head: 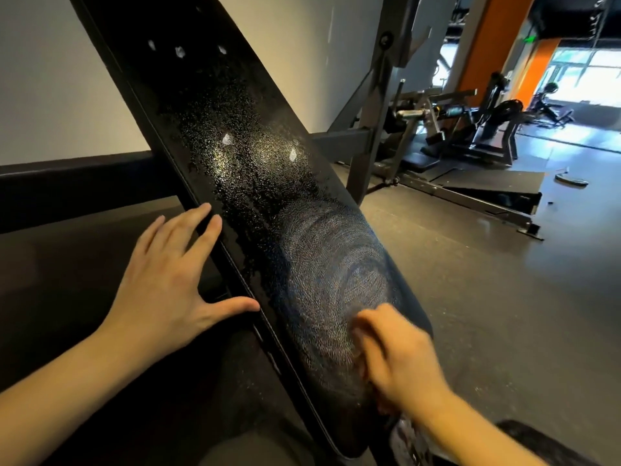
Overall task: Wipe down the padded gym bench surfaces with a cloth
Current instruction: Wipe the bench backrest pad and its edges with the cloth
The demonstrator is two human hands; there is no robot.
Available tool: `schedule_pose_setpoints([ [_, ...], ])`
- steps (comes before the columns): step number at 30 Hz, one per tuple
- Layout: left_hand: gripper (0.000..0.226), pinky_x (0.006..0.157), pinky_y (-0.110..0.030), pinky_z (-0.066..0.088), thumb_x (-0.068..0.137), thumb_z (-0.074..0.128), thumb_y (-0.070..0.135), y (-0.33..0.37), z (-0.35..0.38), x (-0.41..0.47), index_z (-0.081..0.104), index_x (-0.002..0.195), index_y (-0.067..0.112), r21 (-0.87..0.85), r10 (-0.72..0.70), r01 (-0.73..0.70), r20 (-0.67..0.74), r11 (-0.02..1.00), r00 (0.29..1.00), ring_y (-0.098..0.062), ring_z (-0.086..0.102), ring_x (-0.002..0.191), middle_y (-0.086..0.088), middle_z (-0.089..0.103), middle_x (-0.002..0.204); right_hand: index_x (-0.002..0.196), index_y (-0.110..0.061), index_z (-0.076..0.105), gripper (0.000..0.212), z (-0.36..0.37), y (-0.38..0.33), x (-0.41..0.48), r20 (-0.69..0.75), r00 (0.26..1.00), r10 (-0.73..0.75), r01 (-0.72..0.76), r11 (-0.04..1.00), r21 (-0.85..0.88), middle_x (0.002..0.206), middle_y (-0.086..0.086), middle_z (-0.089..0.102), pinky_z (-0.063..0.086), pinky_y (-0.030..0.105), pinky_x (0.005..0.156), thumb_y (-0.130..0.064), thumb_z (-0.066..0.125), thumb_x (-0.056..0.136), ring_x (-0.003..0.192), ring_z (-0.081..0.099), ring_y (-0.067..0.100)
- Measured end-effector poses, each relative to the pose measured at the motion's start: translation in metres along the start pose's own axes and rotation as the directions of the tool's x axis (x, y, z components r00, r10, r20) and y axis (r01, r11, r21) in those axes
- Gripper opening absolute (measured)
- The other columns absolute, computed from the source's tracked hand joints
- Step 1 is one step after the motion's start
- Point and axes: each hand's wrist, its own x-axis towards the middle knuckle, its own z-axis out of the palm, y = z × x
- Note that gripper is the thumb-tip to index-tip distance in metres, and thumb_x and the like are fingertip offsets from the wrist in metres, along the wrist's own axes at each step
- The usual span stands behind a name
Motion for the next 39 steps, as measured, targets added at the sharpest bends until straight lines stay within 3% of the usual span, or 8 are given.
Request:
schedule_pose_setpoints([
  [5,0.126,0.125,-0.052,0.018,0.069,0.034,0.097,0.001,0.000,0.001,0.043,0.152,0.004,0.026,-0.015,0.015,0.005,1.000,1.000,-0.035,0.031,0.147,-0.016,0.033,0.161,0.101,-0.015,0.062,0.018,0.007,0.026,0.079,-0.187,0.887,0.423,-0.443,0.893,-0.084,0.106,0.011,0.067,0.045,0.041,0.074,-0.029,0.052,0.099,0.096,0.064,0.037],
  [10,0.124,0.124,-0.052,0.019,0.070,0.034,0.096,0.016,-0.006,-0.015,0.036,0.156,0.006,0.003,-0.080,0.080,0.037,0.997,0.996,-0.034,0.019,0.153,-0.016,0.025,0.165,0.107,-0.012,0.064,0.019,0.031,-0.086,0.065,-0.108,0.985,0.133,-0.123,0.988,0.090,0.101,0.007,0.063,0.049,0.039,0.073,-0.026,0.055,0.098,0.089,0.062,0.029],
  [13,0.128,0.123,-0.054,0.021,0.067,0.036,0.097,0.038,0.000,-0.040,0.033,0.157,0.006,-0.043,-0.074,0.078,0.084,0.996,0.994,-0.033,0.019,0.154,-0.014,0.024,0.166,0.107,-0.015,0.065,0.022,0.010,-0.053,-0.015,0.004,1.000,0.025,-0.025,0.997,0.079,0.097,0.003,0.061,0.051,0.038,0.074,-0.030,0.052,0.098,0.088,0.063,0.027],
  [20,0.139,0.124,-0.058,0.020,0.061,0.037,0.098,0.058,0.019,-0.050,0.025,0.156,-0.004,-0.003,-0.087,0.087,0.097,0.996,0.992,-0.040,0.019,0.153,-0.025,0.019,0.165,0.099,-0.012,0.062,0.016,-0.010,0.064,0.004,-0.184,0.810,0.557,-0.581,0.805,-0.121,0.103,0.012,0.065,0.045,0.042,0.073,-0.026,0.053,0.100,0.094,0.064,0.038],
  [27,0.139,0.124,-0.057,0.019,0.060,0.038,0.098,0.060,0.019,-0.048,0.027,0.155,-0.003,0.017,-0.087,0.086,0.090,0.996,0.992,-0.040,0.020,0.152,-0.025,0.021,0.164,0.105,-0.011,0.066,0.022,0.001,-0.030,-0.045,0.037,0.999,0.019,-0.022,0.996,0.088,0.093,0.005,0.060,0.049,0.036,0.075,-0.026,0.053,0.097,0.085,0.061,0.027],
  [33,0.138,0.121,-0.060,0.024,0.062,0.038,0.096,0.060,0.018,-0.048,0.029,0.154,-0.006,0.007,-0.083,0.083,0.090,0.997,0.992,-0.042,0.022,0.150,-0.027,0.022,0.163,0.101,-0.014,0.063,0.017,-0.006,0.061,0.029,-0.212,0.809,0.548,-0.569,0.821,-0.049,0.103,0.009,0.066,0.050,0.042,0.078,-0.027,0.053,0.101,0.094,0.065,0.036],
  [35,0.138,0.121,-0.060,0.025,0.062,0.038,0.097,0.059,0.017,-0.048,0.029,0.154,-0.006,0.009,-0.076,0.076,0.089,0.997,0.993,-0.042,0.023,0.150,-0.026,0.023,0.163,0.102,-0.015,0.064,0.013,0.009,0.015,0.041,-0.194,0.861,0.469,-0.470,0.881,0.044,0.102,0.009,0.066,0.050,0.044,0.080,-0.024,0.055,0.099,0.093,0.064,0.032],
  [39,0.135,0.123,-0.056,0.022,0.063,0.037,0.097,0.054,0.012,-0.049,0.030,0.156,-0.001,0.010,-0.075,0.075,0.099,0.997,0.992,-0.037,0.022,0.151,-0.021,0.024,0.165,0.106,-0.013,0.065,0.018,0.012,-0.060,-0.012,0.026,0.997,-0.076,0.070,0.979,0.194,0.094,0.006,0.060,0.048,0.036,0.074,-0.024,0.053,0.098,0.086,0.059,0.027],
])
